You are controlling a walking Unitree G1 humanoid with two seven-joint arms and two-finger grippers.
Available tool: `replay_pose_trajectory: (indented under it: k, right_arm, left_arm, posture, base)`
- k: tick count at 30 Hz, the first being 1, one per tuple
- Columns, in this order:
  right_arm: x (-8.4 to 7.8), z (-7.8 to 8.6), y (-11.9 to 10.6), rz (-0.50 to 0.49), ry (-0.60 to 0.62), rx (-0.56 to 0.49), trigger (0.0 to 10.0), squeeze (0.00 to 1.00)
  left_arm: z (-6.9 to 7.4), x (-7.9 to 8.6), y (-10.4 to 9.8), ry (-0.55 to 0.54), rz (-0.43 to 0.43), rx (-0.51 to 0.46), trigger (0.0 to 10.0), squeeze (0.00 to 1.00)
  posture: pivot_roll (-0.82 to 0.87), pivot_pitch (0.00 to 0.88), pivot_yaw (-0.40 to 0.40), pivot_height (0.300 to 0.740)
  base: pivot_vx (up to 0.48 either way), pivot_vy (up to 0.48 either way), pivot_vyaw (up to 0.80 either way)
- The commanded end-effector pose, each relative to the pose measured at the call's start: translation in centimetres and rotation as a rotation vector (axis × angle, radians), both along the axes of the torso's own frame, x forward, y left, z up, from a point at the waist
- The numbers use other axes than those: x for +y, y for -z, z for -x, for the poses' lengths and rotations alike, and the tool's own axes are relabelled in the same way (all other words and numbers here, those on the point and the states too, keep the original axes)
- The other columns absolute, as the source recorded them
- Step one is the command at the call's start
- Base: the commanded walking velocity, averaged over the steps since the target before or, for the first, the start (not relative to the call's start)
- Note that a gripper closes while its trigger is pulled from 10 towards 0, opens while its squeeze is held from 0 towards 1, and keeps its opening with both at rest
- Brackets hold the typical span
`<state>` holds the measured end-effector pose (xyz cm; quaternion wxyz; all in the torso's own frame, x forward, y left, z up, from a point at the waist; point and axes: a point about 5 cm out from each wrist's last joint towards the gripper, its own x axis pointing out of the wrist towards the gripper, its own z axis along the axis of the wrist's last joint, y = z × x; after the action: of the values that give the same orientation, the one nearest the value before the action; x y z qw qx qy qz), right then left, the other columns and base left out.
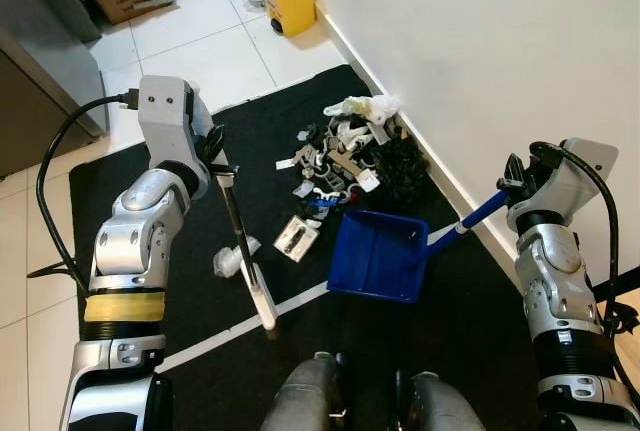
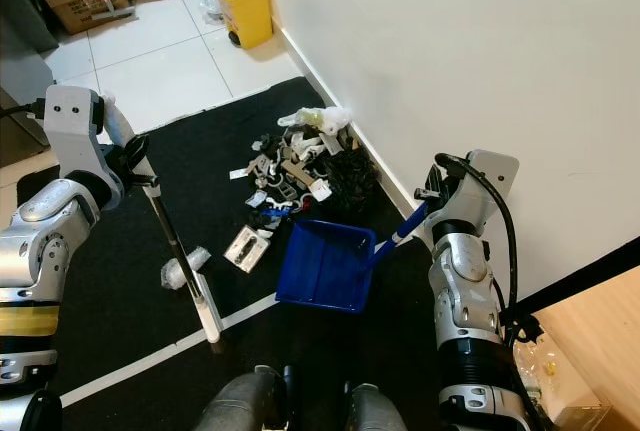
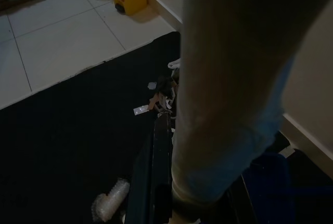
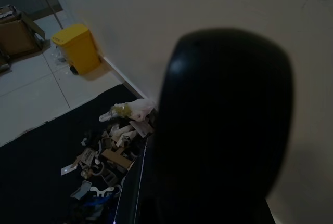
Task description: Sweep floor
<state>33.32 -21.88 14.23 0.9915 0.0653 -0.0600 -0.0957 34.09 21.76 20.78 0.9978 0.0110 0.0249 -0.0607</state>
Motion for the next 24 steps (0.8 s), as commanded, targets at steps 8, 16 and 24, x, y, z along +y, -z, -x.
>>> replay_pose_trajectory:
  k: [8,16,24]
  right_arm:
    - [0.14,0.09,0.09,-0.017,-0.009,-0.006,10.0,0.0]
    - [0.05,0.06,0.06,-0.012,-0.011,-0.004,10.0,0.0]
    - [0.06,-0.04,-0.11,-0.006,-0.018,-0.005,10.0,0.0]
  left_arm:
    - [0.04,0.92,0.04,-0.056,-0.008,-0.02,10.0,0.0]
    - [0.08,0.81,0.03,-0.065,0.018,-0.038,10.0,0.0]
    - [0.15,0.91,0.19,-0.075,0.03,-0.041,10.0,0.0]
  posture:
    - [0.11,0.19,0.099,0.74]
    - [0.11,0.189,0.092,0.74]
    - [0.1,0.187,0.083,0.74]
  base:
    - [0.096,-0.315,0.0]
    - [0.105,-0.135,0.0]
    - [0.0,0.0,0.0]
